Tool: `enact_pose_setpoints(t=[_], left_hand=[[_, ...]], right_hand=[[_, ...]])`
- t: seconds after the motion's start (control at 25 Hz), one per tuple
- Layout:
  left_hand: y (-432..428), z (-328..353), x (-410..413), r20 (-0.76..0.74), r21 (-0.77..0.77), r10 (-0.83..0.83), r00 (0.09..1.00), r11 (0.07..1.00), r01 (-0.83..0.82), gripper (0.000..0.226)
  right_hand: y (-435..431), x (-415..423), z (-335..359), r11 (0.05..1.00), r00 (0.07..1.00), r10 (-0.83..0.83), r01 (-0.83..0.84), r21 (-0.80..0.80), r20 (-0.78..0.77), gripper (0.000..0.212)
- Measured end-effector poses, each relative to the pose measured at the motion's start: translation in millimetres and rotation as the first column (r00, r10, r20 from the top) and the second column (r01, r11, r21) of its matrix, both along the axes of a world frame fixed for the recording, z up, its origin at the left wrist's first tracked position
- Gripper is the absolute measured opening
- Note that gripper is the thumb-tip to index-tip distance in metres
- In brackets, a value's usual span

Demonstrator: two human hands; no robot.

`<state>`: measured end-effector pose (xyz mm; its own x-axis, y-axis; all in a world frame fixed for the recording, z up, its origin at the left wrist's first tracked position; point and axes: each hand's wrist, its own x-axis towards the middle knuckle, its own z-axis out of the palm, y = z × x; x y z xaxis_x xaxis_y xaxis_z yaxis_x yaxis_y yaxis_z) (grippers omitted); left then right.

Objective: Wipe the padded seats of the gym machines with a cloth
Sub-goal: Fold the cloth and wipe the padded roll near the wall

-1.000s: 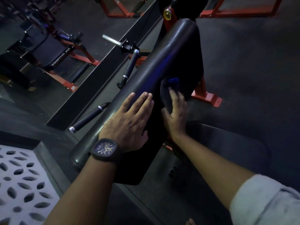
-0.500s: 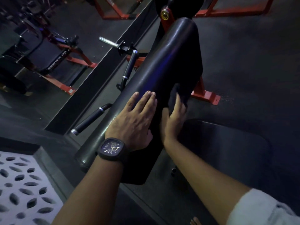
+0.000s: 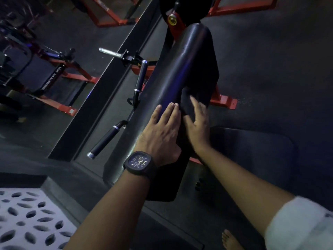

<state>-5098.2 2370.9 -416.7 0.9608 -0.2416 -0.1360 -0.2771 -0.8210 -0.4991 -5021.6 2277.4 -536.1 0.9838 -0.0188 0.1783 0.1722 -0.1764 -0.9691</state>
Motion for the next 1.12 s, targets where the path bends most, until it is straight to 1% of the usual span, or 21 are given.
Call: enact_pose_setpoints(t=[0.08, 0.12, 0.16, 0.2, 0.28, 0.32, 0.36, 0.4, 0.44, 0.48, 0.52, 0.6, 0.64, 0.72, 0.76, 0.8, 0.88, 0.92, 0.96, 1.08, 1.12], left_hand=[[0.8, 0.9, 10.7, 0.018, -0.015, -0.022, 1.0, 1.0, 0.022, 0.089], [0.6, 1.6, 19.9, 0.025, -0.02, -0.037, 0.999, 0.999, 0.038, 0.086], [0.5, 2.2, 28.9, 0.031, -0.032, -0.048, 0.998, 0.998, 0.049, 0.082], [0.5, 2.8, 36.6, 0.041, -0.051, -0.049, 0.998, 0.997, 0.051, 0.08], [-1.0, 2.7, 46.2, 0.049, -0.083, -0.02, 0.999, 0.996, 0.024, 0.08], [-2.3, 2.2, 48.8, 0.037, -0.088, -0.007, 0.999, 0.996, 0.01, 0.082], [-3.2, 1.3, 48.7, 0.025, -0.089, -0.002, 1.0, 0.996, 0.005, 0.085], [-3.7, 0.3, 47.3, 0.018, -0.086, 0.0, 1.0, 0.996, 0.002, 0.087], [-3.9, 0.6, 46.3, 0.008, -0.079, 0.001, 1.0, 0.997, -0.001, 0.089], [-4.1, 1.6, 46.6, 0.001, -0.074, 0.002, 1.0, 0.997, -0.002, 0.091], [-4.4, 2.6, 48.1, 0.003, -0.072, 0.005, 1.0, 0.997, -0.004, 0.091], [-4.0, 3.5, 48.7, 0.012, -0.065, 0.013, 1.0, 0.998, -0.012, 0.091], [-4.6, 3.2, 48.7, 0.008, -0.051, 0.016, 1.0, 0.999, -0.016, 0.091], [-6.0, 3.1, 48.6, -0.013, -0.02, 0.023, 1.0, 1.0, -0.023, 0.091], [-5.9, 2.7, 48.2, -0.014, -0.018, 0.024, 1.0, 1.0, -0.025, 0.091], [-5.5, 2.0, 48.4, -0.01, -0.021, 0.023, 1.0, 1.0, -0.023, 0.091], [-6.1, 2.5, 48.2, -0.017, -0.026, 0.025, 1.0, 0.999, -0.026, 0.09], [-5.9, 2.8, 48.7, -0.023, -0.021, 0.031, 0.999, 0.999, -0.031, 0.09], [-5.4, 2.6, 49.2, -0.025, -0.013, 0.034, 0.999, 0.999, -0.034, 0.091], [-5.6, 2.1, 49.9, -0.03, -0.007, 0.032, 0.999, 0.999, -0.032, 0.09], [-5.4, 2.2, 50.1, -0.025, -0.015, 0.029, 0.999, 0.999, -0.03, 0.09]], right_hand=[[5.4, 36.0, 7.3, 0.983, 0.936, -0.137, 0.169, 0.07, -0.325, 0.063], [8.7, 41.2, 10.2, 0.975, 0.903, -0.186, 0.22, 0.044, -0.388, 0.062], [10.5, 31.7, 14.0, 0.98, 0.932, -0.182, 0.199, 0.024, -0.314, 0.063], [11.0, 16.8, 9.5, 0.992, 0.982, -0.122, 0.121, -0.021, -0.143, 0.064], [-2.7, 31.9, 0.9, 0.998, 0.997, -0.003, 0.007, -0.056, 0.073, 0.063], [-10.2, 66.7, 0.6, 1.0, 0.998, -0.016, 0.017, -0.012, 0.053, 0.061], [-12.3, 96.4, 5.9, 0.993, 0.993, -0.109, 0.111, 0.035, -0.053, 0.06], [-9.0, 106.8, 16.8, 0.983, 0.972, -0.167, 0.177, 0.051, -0.166, 0.06], [-6.4, 103.8, 19.9, 0.982, 0.965, -0.175, 0.185, 0.031, -0.197, 0.06], [-4.2, 85.3, 21.5, 0.992, 0.982, -0.128, 0.125, -0.024, -0.138, 0.061], [-5.0, 57.4, 15.4, 0.994, 0.999, -0.029, 0.032, -0.102, 0.029, 0.062], [-16.1, 41.7, -1.1, 0.976, 0.961, 0.142, -0.097, -0.192, 0.236, 0.062], [-19.0, 63.7, -3.4, 0.981, 0.963, 0.138, -0.101, -0.165, 0.231, 0.06], [-9.7, 93.1, 13.0, 0.998, 0.998, -0.054, 0.054, 0.011, 0.044, 0.056], [-4.6, 89.9, 20.4, 0.994, 0.994, -0.105, 0.107, 0.039, -0.042, 0.056], [-1.1, 76.8, 25.0, 0.995, 0.994, -0.097, 0.097, -0.003, -0.042, 0.057], [-11.9, 53.9, 12.4, 0.985, 0.968, 0.084, -0.044, -0.168, 0.236, 0.057], [-22.3, 71.9, 9.7, 0.969, 0.93, 0.176, -0.106, -0.225, 0.322, 0.058], [-28.2, 105.3, 8.8, 0.968, 0.933, 0.181, -0.112, -0.227, 0.312, 0.058], [-18.1, 135.5, 35.2, 0.996, 0.998, -0.061, 0.062, -0.071, 0.007, 0.058], [-12.8, 117.9, 38.8, 0.992, 0.998, -0.048, 0.052, -0.114, 0.043, 0.058]])
